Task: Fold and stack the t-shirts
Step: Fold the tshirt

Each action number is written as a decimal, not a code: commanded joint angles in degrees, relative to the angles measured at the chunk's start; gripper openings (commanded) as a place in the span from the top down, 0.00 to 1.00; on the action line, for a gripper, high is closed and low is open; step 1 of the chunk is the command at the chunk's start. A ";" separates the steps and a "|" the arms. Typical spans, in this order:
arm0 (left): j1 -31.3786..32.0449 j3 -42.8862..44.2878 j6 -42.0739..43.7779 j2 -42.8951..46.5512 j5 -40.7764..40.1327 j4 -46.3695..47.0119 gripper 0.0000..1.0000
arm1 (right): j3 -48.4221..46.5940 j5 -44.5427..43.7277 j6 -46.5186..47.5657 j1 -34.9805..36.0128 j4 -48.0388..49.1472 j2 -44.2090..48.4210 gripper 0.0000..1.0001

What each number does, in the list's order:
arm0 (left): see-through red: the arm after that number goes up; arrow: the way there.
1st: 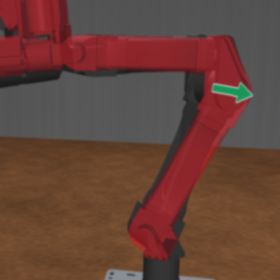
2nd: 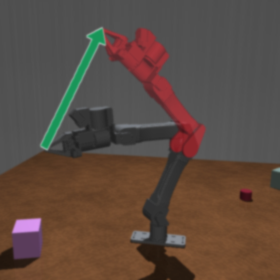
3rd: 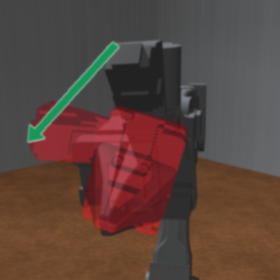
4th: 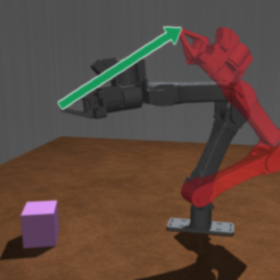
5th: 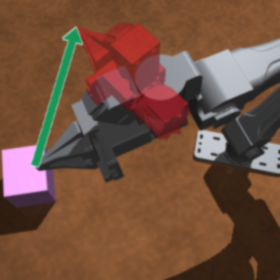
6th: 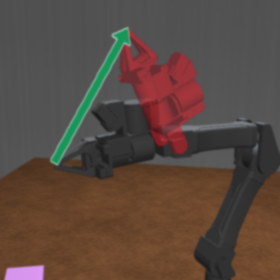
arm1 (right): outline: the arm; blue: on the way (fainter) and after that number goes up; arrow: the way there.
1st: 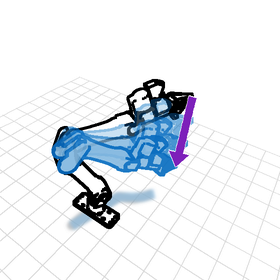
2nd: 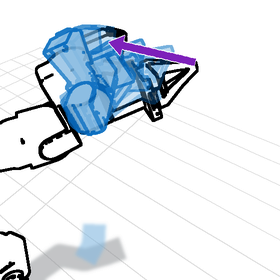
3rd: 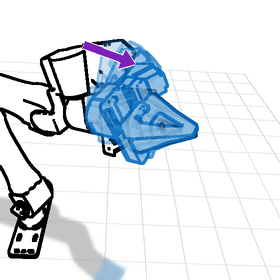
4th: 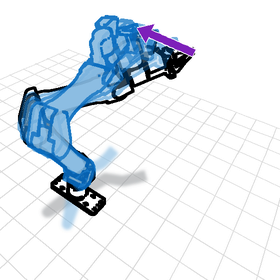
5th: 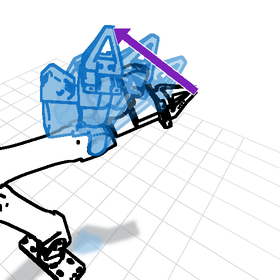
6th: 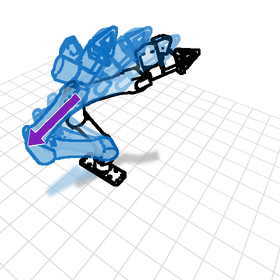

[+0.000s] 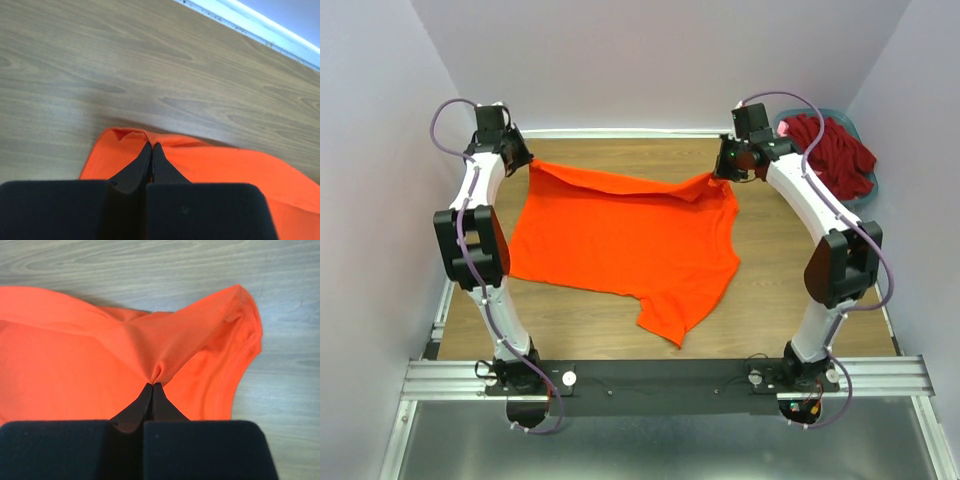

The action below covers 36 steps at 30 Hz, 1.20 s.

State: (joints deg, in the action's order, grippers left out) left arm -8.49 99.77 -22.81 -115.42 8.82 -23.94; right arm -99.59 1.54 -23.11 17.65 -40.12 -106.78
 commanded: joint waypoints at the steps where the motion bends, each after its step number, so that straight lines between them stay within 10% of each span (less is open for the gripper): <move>1: -0.21 -3.70 -0.13 3.88 0.94 -1.98 1.00 | 4.75 3.55 -3.16 -0.25 -1.81 3.77 0.99; 20: -0.30 -16.44 -0.92 6.78 -3.10 1.71 1.00 | 24.62 11.64 -5.54 0.02 -0.66 10.01 0.99; 36: -1.53 -0.37 1.89 -1.21 -8.38 -2.42 1.00 | 25.23 6.98 -4.92 0.02 -0.75 11.59 0.99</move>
State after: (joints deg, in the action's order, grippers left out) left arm -9.30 95.31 -22.44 -112.73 3.09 -25.15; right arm -75.57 10.70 -27.66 17.67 -40.40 -96.18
